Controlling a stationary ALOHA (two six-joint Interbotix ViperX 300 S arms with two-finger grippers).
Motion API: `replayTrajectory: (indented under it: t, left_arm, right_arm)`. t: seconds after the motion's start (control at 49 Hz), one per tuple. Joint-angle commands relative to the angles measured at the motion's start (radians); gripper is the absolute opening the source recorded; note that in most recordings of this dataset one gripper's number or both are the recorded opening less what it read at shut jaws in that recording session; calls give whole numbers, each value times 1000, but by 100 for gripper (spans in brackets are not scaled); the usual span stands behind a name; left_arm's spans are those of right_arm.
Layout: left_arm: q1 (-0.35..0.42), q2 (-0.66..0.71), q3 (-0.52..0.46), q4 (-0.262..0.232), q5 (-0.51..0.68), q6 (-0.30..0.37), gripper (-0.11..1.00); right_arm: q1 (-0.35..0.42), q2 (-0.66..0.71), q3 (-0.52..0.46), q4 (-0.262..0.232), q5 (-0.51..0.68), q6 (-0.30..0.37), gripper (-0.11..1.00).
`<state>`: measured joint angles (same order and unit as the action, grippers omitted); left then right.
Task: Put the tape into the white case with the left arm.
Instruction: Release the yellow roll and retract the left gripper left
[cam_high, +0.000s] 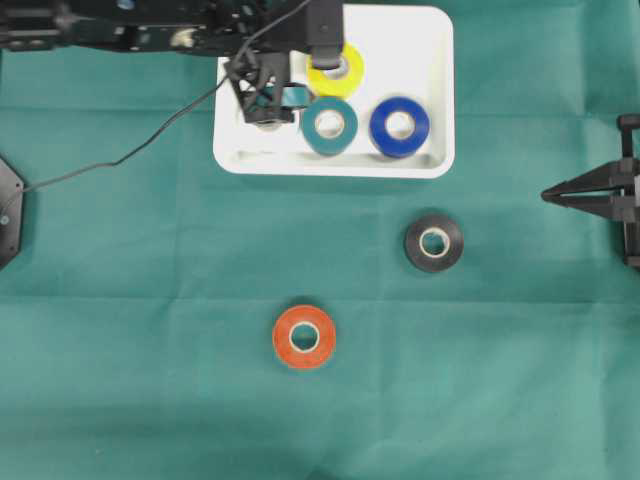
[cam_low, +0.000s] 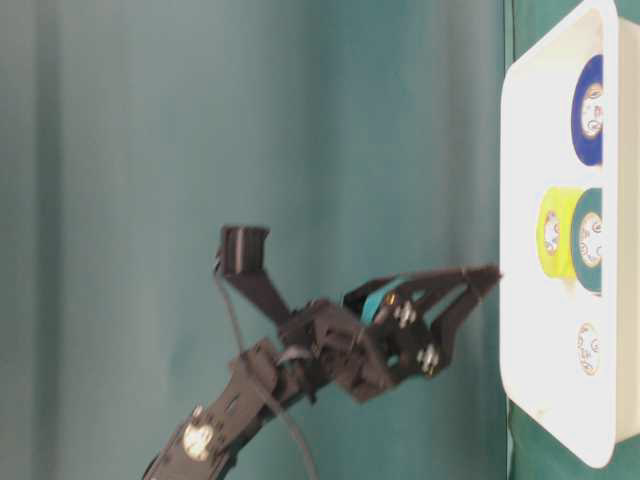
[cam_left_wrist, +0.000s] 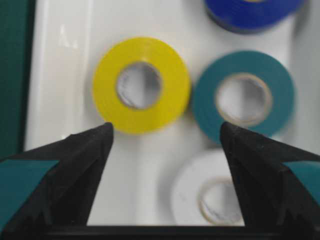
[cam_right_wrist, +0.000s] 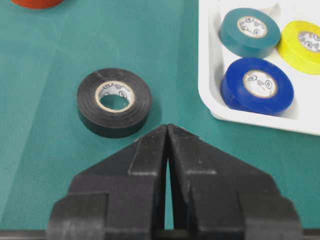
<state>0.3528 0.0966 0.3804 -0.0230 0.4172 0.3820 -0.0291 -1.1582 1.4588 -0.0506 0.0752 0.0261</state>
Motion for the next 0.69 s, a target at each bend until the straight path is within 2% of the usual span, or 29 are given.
replayTrajectory:
  t: [0.0,0.388,0.674]
  left_arm:
    - [-20,-81,35,0,-6,-2,86]
    - [-63,-331,290,-2,-32,-2,86]
    - [-89,-492,439,-3,-71,-3,86]
  right_arm:
    - [0,6,-12,-2,-9,2,-9]
    - [0,6,-12,-2,-9,2,-9]
    - [0,6,-12,-2,-9,2,-9]
